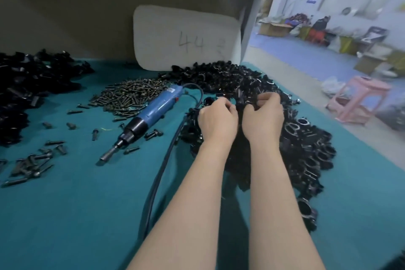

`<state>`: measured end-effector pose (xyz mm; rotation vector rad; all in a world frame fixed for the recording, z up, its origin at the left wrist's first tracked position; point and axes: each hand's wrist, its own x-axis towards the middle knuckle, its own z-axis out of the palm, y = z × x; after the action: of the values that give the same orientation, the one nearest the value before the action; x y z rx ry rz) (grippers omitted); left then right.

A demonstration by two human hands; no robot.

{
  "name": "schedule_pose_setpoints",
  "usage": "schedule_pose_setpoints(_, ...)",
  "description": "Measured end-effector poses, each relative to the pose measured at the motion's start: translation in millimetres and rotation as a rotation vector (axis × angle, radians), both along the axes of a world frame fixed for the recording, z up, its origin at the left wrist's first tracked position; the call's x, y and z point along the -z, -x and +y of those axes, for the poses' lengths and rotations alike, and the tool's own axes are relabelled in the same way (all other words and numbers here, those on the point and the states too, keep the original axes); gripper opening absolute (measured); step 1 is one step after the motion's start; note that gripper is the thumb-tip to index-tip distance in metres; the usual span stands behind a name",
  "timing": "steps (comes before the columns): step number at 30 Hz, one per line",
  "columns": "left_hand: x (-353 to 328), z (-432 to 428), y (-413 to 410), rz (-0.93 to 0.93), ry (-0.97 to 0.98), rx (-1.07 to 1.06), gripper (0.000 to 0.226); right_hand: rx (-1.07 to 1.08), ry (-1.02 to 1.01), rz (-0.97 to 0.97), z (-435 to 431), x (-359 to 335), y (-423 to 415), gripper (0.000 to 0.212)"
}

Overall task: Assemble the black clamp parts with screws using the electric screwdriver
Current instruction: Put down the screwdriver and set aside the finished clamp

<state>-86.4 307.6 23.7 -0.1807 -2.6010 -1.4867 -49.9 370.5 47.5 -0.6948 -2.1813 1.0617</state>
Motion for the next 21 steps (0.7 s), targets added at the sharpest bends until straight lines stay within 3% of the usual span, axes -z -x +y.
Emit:
schedule_pose_setpoints(3,3.7,-3.3,2.3,-0.028,0.164,-0.080,0.022,-0.004,-0.059,0.012,-3.6,1.2,0.5,0.028)
schedule_pose_setpoints(6,5.1,-13.6,7.4,-0.084,0.108,-0.087,0.021,-0.055,-0.063,0.082,-18.6,0.9,4.7,0.023)
schedule_pose_setpoints(10,-2.5,-33.8,2.5,-0.185,-0.519,0.005,0.028,-0.165,-0.033,0.173,-49.8,-3.7,15.2,0.019)
schedule_pose_setpoints(15,-15.0,-100.8,20.2,-0.039,-0.607,-0.225,0.016,-0.363,0.094,0.215,-108.7,-8.2,41.4,0.012)
schedule_pose_setpoints(21,-14.0,-225.7,40.1,0.078,-1.020,-0.726,0.015,-0.800,-0.033,0.000,-217.5,7.9,76.6,0.021)
